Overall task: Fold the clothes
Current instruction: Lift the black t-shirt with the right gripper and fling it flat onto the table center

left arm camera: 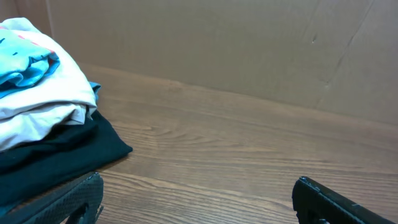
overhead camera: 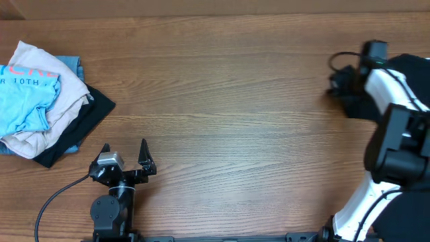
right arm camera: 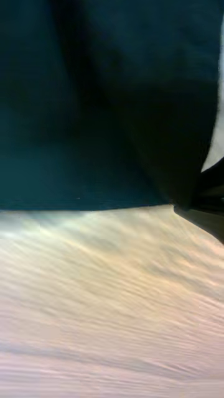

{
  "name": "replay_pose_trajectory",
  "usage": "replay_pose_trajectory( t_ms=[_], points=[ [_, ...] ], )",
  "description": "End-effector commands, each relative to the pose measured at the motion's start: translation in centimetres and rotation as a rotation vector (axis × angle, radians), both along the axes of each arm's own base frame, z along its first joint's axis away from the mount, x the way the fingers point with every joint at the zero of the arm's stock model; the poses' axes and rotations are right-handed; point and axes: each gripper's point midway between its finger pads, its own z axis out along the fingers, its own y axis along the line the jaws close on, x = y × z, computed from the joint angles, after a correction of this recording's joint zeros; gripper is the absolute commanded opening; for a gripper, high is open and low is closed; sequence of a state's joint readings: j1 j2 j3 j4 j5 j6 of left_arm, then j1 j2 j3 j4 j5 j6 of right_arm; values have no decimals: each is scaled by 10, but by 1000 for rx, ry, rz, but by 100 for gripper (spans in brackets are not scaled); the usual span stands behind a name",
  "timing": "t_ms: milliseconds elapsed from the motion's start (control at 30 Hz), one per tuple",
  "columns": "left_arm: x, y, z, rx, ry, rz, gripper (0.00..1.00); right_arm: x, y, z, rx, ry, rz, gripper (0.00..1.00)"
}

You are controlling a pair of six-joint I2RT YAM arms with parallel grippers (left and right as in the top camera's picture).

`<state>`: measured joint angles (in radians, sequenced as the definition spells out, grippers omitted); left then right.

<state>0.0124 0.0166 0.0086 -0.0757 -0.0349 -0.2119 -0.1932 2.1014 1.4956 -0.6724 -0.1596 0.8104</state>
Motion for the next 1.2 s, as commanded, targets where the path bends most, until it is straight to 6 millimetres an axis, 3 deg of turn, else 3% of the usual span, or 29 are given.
replay_pose_trajectory(
  t_ms=[0, 133, 333, 467, 567, 600, 700, 733, 767, 867, 967, 1067, 1167],
  points=[
    [0, 0, 1, -20, -9, 4, 100, 12, 74, 3, 58, -28, 87, 4],
    [0, 0, 1, -20, -9, 4, 100, 25, 166, 14, 91, -118, 209, 4],
    [0, 0, 1, -20, -9, 4, 100, 29, 317, 52, 157, -368, 399, 4],
    [0, 0, 1, -20, -9, 4, 100, 2, 404, 77, 172, -511, 527, 4],
    [0, 0, 1, -20, -9, 4, 100, -24, 441, 78, 147, -535, 589, 4],
    [0, 0, 1, -20, -9, 4, 100, -35, 453, 78, 142, -539, 626, 10],
    [0, 0, 1, -20, -9, 4, 100, -57, 476, 78, 126, -557, 725, 47],
    [0, 0, 1, -20, -9, 4, 100, -64, 483, 78, 123, -561, 755, 68],
    [0, 0, 1, -20, -9, 4, 100, -70, 489, 79, 121, -569, 791, 75],
    [0, 0, 1, -20, -9, 4, 100, -85, 508, 86, 120, -631, 947, 83],
    [0, 0, 1, -20, -9, 4, 100, -81, 505, 98, 107, -669, 993, 84],
    [0, 0, 1, -20, -9, 4, 100, -58, 478, 132, 49, -747, 1003, 82],
    [0, 0, 1, -20, -9, 4, 100, -35, 425, 148, -42, -709, 933, 80]
  ],
)
